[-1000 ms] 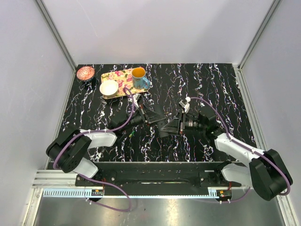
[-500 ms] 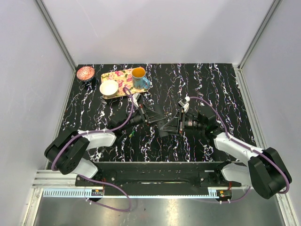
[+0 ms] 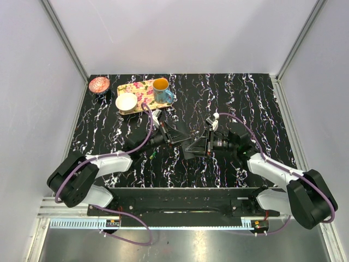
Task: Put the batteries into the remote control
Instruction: Load the battery cover into the remote control.
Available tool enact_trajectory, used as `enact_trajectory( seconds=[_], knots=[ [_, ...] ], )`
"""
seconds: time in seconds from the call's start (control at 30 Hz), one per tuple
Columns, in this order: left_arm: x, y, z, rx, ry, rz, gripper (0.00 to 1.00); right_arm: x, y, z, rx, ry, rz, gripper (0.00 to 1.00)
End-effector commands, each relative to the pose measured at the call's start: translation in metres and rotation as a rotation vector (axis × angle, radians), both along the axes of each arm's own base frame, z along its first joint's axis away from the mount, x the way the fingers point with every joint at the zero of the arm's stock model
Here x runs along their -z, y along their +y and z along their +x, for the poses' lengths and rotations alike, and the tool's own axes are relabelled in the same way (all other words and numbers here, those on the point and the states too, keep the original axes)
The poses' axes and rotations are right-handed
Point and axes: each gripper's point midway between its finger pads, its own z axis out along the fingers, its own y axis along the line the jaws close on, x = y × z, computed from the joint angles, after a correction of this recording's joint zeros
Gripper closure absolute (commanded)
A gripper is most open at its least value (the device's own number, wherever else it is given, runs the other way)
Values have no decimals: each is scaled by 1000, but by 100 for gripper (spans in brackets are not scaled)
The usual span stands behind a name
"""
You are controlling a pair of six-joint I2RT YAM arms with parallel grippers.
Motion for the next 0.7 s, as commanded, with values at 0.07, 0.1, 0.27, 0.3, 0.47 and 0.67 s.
enact_trajectory(
  seconds=[0.07, 0.1, 0.27, 0.3, 0.47, 0.67],
  knots=[
    [-66, 1, -40, 112, -147, -169, 100, 22, -3, 29, 135, 43, -78, 100],
    [-64, 1, -40, 112, -146, -166, 100, 21, -2, 30, 132, 40, -76, 100],
    [-56, -1, -45, 117, -132, -154, 100, 15, -1, 33, 132, 27, -71, 100],
    [-56, -1, -44, 113, -134, -152, 100, 13, -1, 32, 131, 21, -71, 100],
    [-53, -1, -39, 90, -135, -142, 100, 10, -1, 26, 95, -2, -68, 100],
    [-54, -4, -39, 100, -133, -147, 100, 12, -6, 23, 112, -10, -97, 100]
  ],
)
